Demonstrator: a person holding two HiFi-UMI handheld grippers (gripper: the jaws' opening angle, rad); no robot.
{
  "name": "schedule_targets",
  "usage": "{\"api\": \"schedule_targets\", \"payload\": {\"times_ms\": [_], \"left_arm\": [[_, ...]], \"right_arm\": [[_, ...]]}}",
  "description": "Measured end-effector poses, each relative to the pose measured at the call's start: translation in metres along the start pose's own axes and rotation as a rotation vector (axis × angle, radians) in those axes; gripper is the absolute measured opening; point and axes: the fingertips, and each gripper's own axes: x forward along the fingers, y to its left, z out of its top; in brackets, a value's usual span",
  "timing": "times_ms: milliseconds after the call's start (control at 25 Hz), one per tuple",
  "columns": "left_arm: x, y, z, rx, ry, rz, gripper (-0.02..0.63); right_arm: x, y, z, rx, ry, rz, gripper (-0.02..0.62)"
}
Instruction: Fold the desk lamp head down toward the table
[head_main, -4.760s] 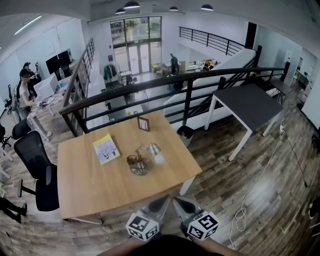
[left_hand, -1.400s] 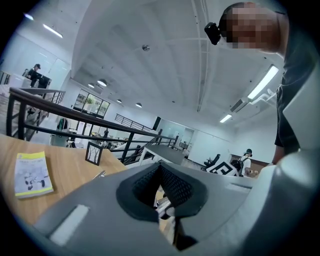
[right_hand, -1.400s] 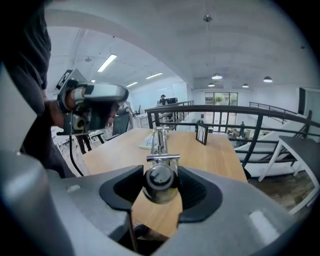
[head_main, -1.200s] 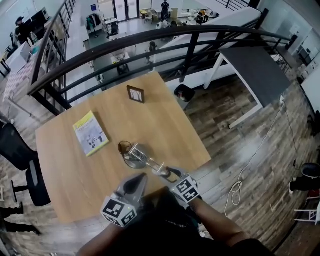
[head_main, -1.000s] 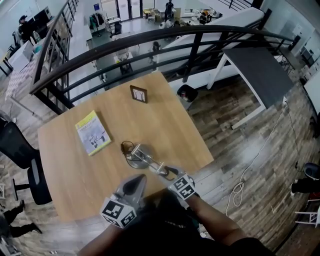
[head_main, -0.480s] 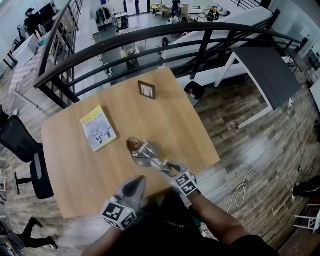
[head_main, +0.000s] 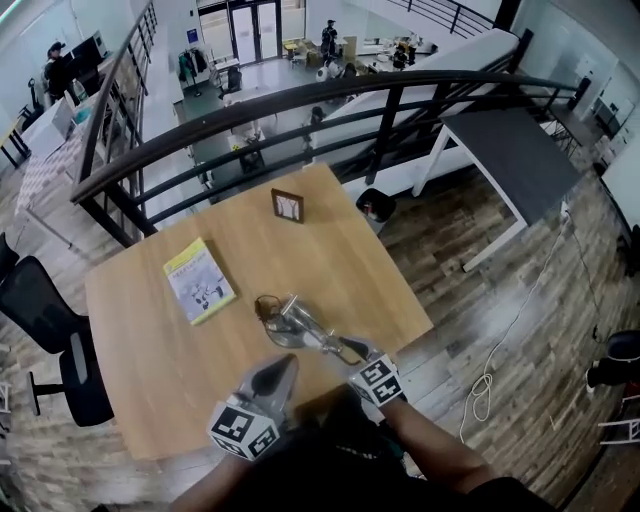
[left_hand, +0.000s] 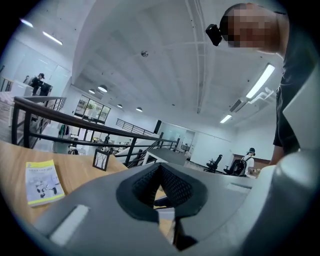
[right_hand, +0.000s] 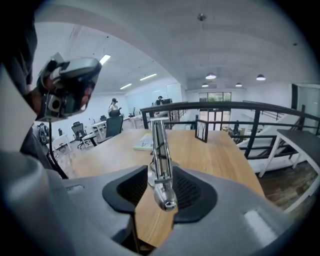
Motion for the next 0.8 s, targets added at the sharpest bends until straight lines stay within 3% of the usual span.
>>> {"api": "schedule_targets", "payload": {"times_ms": [280, 520, 800], "left_arm": [[-0.008, -0.021, 0.031, 0.067, -0.079, -0.097, 0.002], [-0.014, -0.033, 0.035, 0.101, -0.095, -0.129, 0.002], [-0.018, -0.050, 0.034, 0.105, -0.121, -0.152, 0.002]], "right_arm": [[-0.064, 0.034, 0.092, 0.020, -0.243, -0.061, 0.004], [-0.101, 0.062, 0.126, 0.033, -0.384, -0.073, 0.003], [-0.134, 0.080, 0.148, 0.027, -0.458, -0.079, 0.003]]}}
